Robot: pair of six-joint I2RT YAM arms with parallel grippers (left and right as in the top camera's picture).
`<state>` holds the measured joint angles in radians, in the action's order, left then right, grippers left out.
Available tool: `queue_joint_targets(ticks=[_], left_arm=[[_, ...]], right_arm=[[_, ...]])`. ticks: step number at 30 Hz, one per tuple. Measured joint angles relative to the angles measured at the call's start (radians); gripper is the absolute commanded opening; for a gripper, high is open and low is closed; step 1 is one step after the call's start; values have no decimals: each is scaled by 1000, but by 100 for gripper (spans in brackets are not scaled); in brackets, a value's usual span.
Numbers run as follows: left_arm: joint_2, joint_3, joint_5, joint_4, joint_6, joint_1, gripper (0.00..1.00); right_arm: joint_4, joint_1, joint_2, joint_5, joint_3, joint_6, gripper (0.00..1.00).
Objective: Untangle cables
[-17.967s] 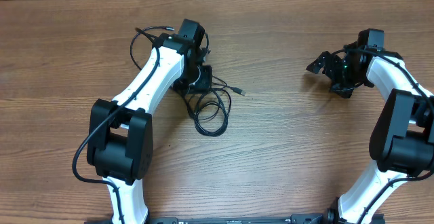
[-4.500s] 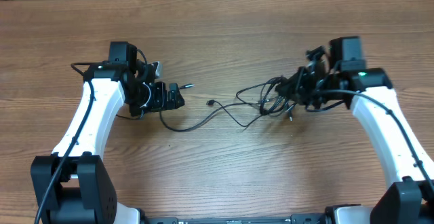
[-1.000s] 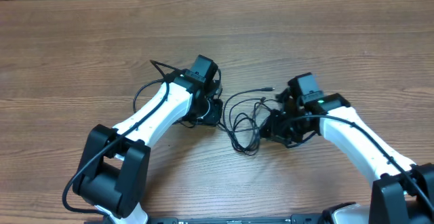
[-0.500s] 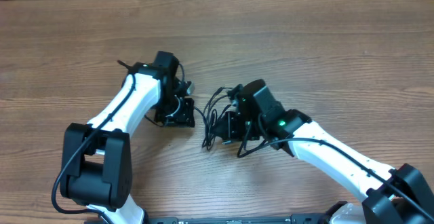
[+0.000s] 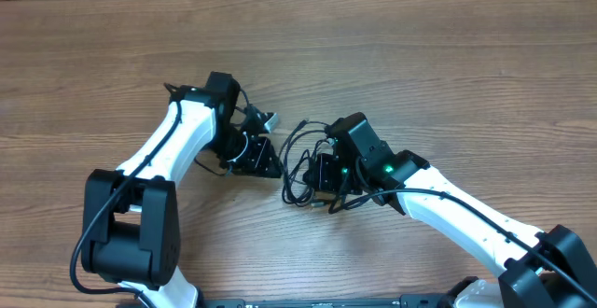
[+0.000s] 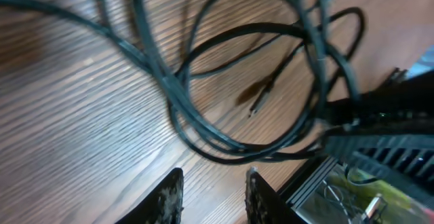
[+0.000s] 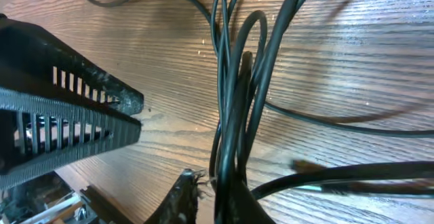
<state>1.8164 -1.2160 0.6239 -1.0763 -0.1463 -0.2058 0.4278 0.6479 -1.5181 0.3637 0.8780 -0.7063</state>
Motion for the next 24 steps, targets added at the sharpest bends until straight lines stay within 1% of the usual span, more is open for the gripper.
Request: queue_joint_targets(ticks=[8, 11, 18, 20, 24], left_arm=[[0, 0, 32, 11, -15, -53, 32], [0, 0, 32, 13, -15, -65, 33], [0, 0, 31, 30, -15, -81, 33], [0, 0, 32, 31, -15, -81, 33], [0, 0, 32, 33, -15, -81, 33]], right_arm=[[1, 0, 0, -8, 0, 0, 17], [6, 0, 0, -13, 0, -3, 4], [5, -3, 0, -11, 0, 0, 4], [2, -26, 0, 29, 0, 4, 4], [-44, -129, 0, 216, 0, 82, 4]])
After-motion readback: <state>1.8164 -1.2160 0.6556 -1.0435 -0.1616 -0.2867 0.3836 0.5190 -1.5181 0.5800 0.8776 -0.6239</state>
